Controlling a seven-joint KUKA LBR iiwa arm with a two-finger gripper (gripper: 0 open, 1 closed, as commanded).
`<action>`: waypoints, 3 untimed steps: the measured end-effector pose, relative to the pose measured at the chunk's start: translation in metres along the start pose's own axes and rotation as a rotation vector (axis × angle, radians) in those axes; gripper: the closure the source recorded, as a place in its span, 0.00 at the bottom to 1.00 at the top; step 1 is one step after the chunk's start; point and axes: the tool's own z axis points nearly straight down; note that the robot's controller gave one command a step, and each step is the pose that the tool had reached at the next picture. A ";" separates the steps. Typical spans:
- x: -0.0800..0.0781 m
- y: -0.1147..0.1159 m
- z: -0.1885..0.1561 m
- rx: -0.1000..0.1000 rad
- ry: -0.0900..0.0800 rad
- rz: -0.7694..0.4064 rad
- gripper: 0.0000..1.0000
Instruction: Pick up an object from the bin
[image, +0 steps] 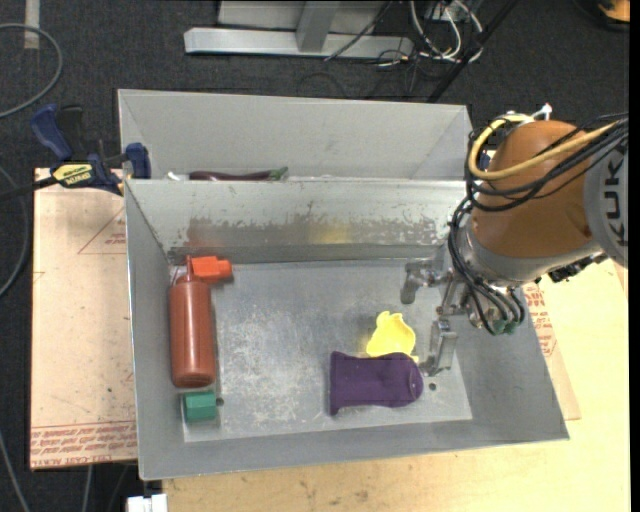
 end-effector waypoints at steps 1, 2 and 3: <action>-0.002 0.000 -0.004 0.001 -0.009 -0.001 0.00; 0.011 0.007 0.054 0.000 -0.011 0.017 0.00; 0.015 0.009 0.093 0.000 -0.001 -0.014 0.00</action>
Offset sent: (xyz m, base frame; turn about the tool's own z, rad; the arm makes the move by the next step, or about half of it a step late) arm -0.0329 0.0167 -0.1421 0.0487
